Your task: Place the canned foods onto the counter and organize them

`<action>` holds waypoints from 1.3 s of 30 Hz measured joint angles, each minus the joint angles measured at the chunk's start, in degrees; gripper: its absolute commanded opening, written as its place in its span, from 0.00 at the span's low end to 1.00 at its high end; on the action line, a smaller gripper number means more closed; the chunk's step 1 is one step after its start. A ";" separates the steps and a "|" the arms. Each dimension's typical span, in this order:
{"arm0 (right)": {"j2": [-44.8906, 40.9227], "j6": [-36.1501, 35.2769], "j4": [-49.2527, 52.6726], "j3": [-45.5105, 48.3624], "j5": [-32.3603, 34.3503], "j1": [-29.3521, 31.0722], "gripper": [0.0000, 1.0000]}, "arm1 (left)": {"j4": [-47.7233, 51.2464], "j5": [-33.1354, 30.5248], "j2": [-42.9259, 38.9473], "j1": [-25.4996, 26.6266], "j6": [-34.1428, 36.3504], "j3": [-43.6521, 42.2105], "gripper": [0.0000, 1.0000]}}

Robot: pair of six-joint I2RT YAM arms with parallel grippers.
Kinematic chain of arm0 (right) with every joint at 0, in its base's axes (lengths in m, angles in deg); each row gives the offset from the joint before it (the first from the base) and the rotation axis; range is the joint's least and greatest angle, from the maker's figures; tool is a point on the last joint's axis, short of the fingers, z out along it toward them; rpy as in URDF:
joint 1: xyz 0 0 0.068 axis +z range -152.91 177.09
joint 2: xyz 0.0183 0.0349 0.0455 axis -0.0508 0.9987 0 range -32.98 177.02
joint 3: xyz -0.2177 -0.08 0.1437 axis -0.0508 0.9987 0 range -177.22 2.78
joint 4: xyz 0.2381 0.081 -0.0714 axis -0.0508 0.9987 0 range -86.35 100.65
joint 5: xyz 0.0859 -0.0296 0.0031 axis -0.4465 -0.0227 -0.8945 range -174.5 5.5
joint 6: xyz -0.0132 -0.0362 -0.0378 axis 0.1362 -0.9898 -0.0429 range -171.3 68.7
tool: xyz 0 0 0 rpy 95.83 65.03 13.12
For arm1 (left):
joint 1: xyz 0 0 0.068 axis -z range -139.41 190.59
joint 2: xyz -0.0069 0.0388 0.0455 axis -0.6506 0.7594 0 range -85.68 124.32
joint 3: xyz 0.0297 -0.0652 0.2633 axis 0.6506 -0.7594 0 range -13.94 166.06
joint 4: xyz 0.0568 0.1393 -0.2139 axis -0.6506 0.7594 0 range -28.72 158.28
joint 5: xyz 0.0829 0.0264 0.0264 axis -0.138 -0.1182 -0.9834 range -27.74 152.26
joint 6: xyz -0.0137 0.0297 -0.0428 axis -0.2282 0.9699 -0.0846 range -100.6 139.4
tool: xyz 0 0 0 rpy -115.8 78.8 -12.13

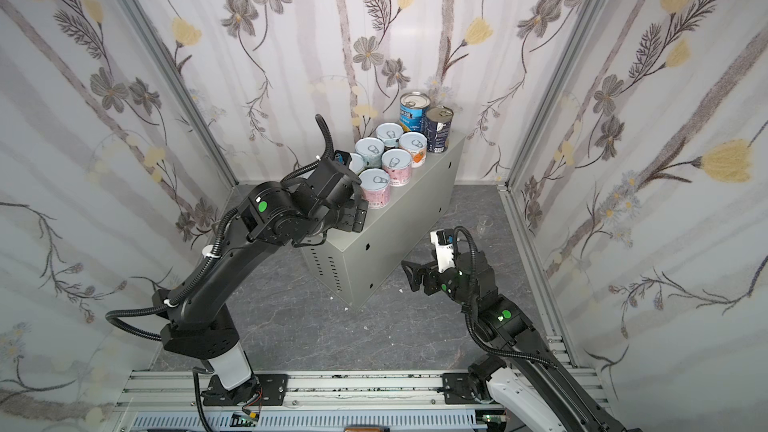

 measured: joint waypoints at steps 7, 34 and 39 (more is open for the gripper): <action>-1.20 0.11 0.20 -0.20 0.17 0.00 1.00 | 0.07 -0.39 0.15 0.15 -0.07 3.82 1.00; -13.97 0.13 -1.03 -0.68 18.12 -0.76 1.00 | -37.51 -21.14 -56.13 -6.93 2.27 -55.01 1.00; -13.20 0.09 -9.01 6.36 27.17 -1.84 1.00 | -40.81 -24.85 -57.81 -11.41 2.29 -65.24 1.00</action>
